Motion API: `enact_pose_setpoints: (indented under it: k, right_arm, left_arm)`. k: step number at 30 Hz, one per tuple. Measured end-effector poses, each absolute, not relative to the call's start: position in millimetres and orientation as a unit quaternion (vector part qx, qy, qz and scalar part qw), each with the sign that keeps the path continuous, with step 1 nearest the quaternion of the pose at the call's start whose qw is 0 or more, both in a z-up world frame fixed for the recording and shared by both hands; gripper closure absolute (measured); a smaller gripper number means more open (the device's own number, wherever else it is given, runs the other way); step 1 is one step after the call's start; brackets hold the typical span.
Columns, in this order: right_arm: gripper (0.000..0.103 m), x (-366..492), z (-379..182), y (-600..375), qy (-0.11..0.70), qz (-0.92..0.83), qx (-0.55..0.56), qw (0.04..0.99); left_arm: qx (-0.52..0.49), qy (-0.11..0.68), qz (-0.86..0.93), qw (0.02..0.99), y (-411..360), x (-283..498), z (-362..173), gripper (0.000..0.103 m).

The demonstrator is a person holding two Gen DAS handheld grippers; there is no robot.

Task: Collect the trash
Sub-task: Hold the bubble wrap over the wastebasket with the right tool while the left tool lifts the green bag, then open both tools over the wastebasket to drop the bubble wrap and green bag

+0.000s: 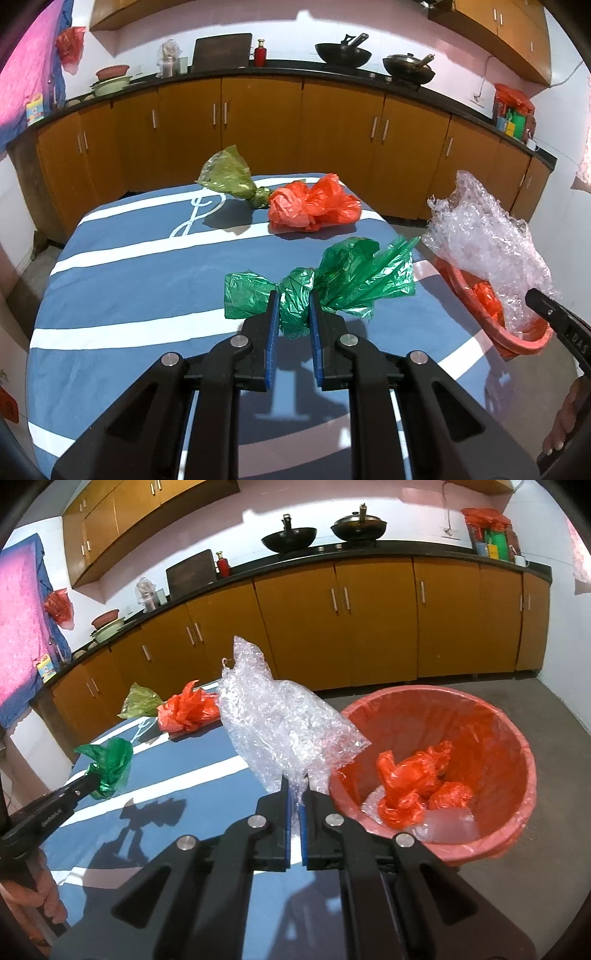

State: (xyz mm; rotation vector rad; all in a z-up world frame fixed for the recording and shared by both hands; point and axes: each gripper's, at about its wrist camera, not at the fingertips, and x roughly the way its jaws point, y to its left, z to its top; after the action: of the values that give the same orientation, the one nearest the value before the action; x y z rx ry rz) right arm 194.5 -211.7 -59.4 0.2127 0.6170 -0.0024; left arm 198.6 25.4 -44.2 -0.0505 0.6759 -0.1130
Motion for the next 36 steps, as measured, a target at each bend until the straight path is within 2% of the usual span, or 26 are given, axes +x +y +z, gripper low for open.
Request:
enact_pose_setpoints:
  k: [36]
  right_arm:
    - [0.098,163.9,-70.9,-315.3,0.295,-0.115,0.156,0.935]
  left_arm:
    - [-0.010,0.312,-0.164,0.936,-123.0,193.5,-25.4,0.088]
